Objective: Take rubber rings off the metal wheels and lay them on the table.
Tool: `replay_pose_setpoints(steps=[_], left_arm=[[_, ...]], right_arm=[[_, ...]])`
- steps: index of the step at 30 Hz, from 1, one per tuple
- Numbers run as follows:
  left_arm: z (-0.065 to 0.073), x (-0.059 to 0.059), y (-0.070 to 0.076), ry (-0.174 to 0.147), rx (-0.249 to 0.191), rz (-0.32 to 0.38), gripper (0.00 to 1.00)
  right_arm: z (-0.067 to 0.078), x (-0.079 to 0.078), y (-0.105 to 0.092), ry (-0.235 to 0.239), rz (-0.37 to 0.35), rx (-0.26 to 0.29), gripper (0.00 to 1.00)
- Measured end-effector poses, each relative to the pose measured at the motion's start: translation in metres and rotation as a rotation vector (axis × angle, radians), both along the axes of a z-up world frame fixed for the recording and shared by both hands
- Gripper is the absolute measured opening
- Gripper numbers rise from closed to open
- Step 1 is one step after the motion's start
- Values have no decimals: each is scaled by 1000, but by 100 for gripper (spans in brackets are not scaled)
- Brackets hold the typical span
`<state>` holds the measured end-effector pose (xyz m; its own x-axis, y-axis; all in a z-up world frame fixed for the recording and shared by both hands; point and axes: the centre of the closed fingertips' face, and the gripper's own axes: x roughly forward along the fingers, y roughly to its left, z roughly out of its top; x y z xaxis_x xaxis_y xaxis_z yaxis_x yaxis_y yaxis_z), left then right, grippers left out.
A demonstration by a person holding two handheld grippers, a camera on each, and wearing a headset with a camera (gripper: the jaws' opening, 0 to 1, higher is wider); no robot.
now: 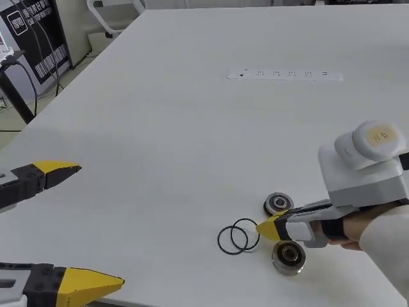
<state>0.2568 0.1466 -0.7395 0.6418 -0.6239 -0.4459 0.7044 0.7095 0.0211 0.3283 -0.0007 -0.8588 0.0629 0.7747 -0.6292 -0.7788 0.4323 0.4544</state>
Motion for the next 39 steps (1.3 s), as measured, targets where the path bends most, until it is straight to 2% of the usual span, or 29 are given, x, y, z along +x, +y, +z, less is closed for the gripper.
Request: replay_pose_setpoints(steps=[2,8,17,20,22,23,26,29,34,37,38,39], left_arm=[[0,0,0,1,1,-1,100],[1,1,-1,2,11,-8,99],[4,6,-3,-7,24,-20,99],[6,10,-5,-11,25,-26,98],[7,11,-6,-12,28,-32,98],[7,12,-8,-12,30,-41,98],[9,15,-12,-17,34,-56,98],[11,16,-15,-19,36,-67,98],[17,23,-22,-35,46,-92,96],[22,27,-28,-52,50,-109,95],[25,29,-31,-60,52,-117,95],[29,31,-34,-72,50,-123,95]], right_arm=[[-1,0,-1,2,2,-10,2],[0,3,-5,-33,2,-29,5],[15,14,-26,-109,-23,-29,13],[24,20,-32,-139,-45,-10,16],[28,21,-35,-158,-33,-11,19],[34,26,-35,-191,-40,14,19],[41,30,-41,-213,-52,30,24],[47,35,-46,-251,-60,44,24],[51,39,-51,-285,-58,68,28],[53,41,-52,-337,-28,100,30],[51,43,-55,-357,-32,99,30],[48,43,-57,-355,-29,94,30]])
